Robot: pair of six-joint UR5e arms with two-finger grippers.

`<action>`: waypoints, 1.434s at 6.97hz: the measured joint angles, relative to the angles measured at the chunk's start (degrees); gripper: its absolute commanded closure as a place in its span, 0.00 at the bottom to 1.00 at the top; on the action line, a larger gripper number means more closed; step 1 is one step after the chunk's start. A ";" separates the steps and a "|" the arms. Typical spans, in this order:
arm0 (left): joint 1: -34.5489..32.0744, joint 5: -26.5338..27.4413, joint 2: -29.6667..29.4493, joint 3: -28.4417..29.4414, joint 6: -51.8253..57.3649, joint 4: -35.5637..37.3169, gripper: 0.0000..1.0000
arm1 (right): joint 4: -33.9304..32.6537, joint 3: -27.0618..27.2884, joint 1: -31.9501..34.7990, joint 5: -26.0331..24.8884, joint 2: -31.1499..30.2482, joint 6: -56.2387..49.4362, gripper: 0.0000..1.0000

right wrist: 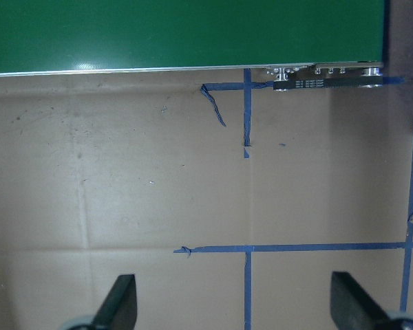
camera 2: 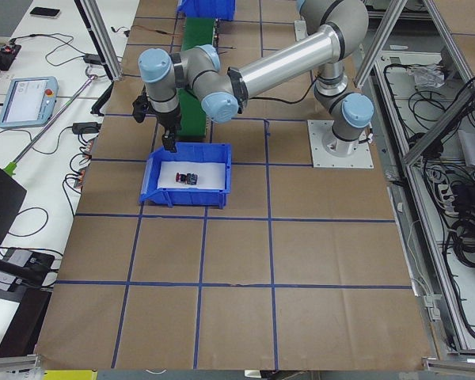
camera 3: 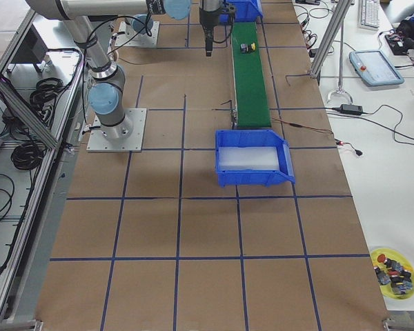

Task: Transport two buttons from left to right
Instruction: 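Lower the left gripper into the bin and grasp the red-capped button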

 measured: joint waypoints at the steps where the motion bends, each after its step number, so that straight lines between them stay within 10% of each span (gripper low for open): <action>1: 0.43 0.01 -0.86 -0.66 0.46 2.09 0.00 | 0.00 0.00 0.00 0.00 -0.01 0.00 0.00; 10: 2.27 0.25 -6.41 -15.72 1.98 23.87 0.00 | 0.00 0.09 0.00 0.00 0.03 0.04 0.00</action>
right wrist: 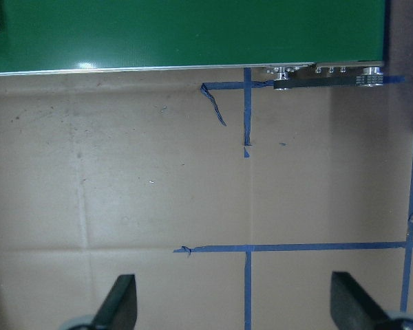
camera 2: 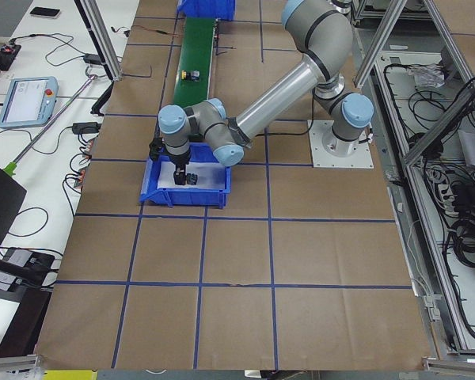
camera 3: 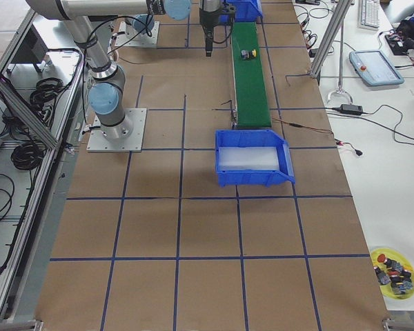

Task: Transport two buttons from left to right
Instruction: 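Lower the left gripper into the bin and grasp the red-capped button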

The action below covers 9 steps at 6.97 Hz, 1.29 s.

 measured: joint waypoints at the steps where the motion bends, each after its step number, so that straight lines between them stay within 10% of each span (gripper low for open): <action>1: 0.31 -0.04 -0.32 -0.40 0.01 0.42 0.01 | 0.00 0.00 0.00 0.00 0.00 0.01 0.00; 4: 0.46 -0.03 -1.21 -0.41 -0.11 0.82 0.84 | 0.00 0.00 0.00 0.00 0.00 -0.02 0.00; 9: 0.27 0.09 1.31 3.29 -0.23 -3.10 0.95 | 0.00 -0.05 0.00 -0.04 0.00 -0.04 0.00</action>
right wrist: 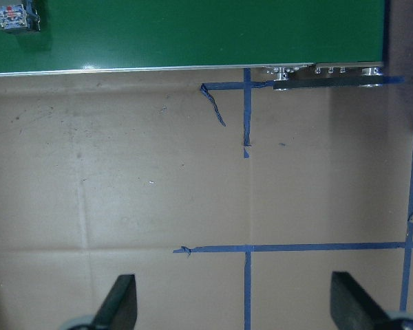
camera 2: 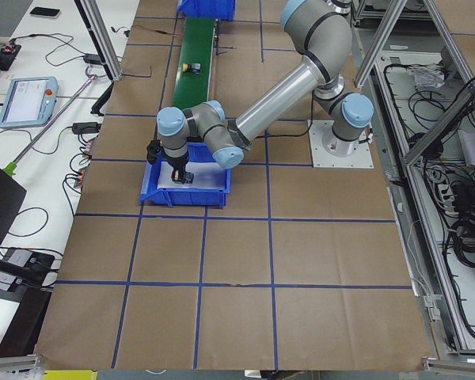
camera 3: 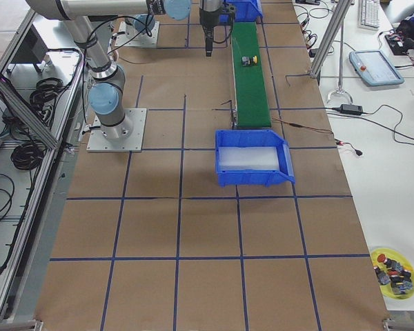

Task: Transport two buttons from left to right
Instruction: 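Lower the left gripper into the bin and grasp the red-capped button, then carry the red button with the left gripper onto the conveyor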

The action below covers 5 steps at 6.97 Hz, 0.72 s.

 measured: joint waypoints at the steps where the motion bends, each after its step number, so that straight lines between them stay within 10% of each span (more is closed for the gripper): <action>1: -0.03 0.03 2.42 1.82 0.09 -4.76 0.95 | 0.00 -0.01 0.00 0.00 0.00 0.00 0.00; 5: -0.37 0.39 9.86 7.28 -0.23 -20.91 0.95 | 0.00 -0.06 0.00 0.03 0.00 0.00 0.00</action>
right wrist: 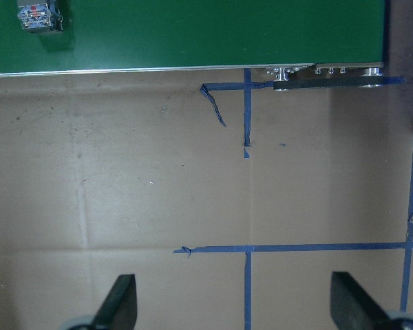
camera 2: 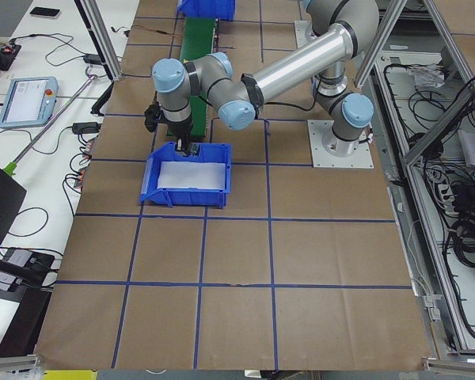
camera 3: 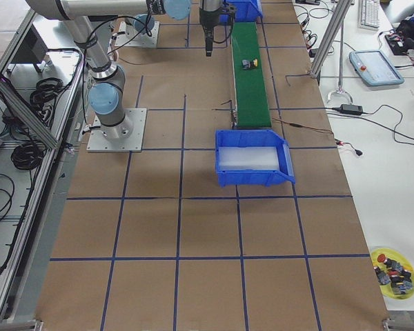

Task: Transport two buttons from left to right
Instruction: 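Carry the red button with the left gripper onto the conveyor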

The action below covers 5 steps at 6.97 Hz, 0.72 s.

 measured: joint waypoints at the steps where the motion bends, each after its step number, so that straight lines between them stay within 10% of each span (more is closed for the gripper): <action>1: -0.51 -0.12 0.23 0.04 -1.53 -1.00 0.95 | 0.00 -0.03 0.00 0.00 0.00 0.02 0.00; 5: -12.35 -0.38 0.45 -0.96 -22.01 -1.96 0.95 | 0.00 -0.06 0.00 0.00 0.00 0.08 0.00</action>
